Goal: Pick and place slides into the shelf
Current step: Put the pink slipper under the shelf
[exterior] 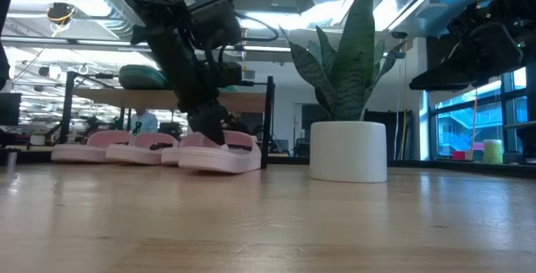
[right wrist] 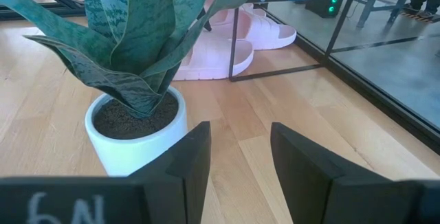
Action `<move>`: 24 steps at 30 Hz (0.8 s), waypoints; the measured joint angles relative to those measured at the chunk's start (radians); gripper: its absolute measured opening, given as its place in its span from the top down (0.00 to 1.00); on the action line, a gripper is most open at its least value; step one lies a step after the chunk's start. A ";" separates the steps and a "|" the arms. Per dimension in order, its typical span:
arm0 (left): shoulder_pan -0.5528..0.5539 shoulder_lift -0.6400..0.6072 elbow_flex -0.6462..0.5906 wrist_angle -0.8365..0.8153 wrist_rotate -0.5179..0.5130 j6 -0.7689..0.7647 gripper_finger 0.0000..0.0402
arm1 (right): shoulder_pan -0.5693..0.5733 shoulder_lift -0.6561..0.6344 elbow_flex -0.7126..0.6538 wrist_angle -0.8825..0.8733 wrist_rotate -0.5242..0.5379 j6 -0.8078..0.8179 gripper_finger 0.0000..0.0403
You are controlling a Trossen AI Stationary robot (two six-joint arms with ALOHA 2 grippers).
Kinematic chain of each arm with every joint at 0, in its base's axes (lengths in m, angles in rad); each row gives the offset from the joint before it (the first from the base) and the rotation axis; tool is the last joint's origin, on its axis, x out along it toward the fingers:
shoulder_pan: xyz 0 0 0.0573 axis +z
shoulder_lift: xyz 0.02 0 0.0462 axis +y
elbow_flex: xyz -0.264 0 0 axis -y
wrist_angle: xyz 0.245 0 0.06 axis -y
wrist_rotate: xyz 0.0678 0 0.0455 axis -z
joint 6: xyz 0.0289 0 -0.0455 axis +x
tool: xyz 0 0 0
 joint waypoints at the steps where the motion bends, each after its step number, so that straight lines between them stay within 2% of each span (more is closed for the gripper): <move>1: 0.000 0.000 0.004 -0.008 0.005 0.000 0.60 | 0.000 0.000 0.000 0.000 0.000 0.000 0.62; 9: 0.000 0.000 0.035 -0.076 0.013 -0.002 0.59 | 0.000 0.000 0.000 0.000 0.000 0.000 0.62; 17: 0.000 -0.003 0.038 -0.089 0.072 -0.031 0.58 | 0.000 0.000 0.000 0.000 0.000 0.000 0.62; 24: -0.003 -0.085 0.037 -0.261 0.090 -0.117 0.58 | 0.000 0.000 0.000 -0.001 0.000 0.005 0.62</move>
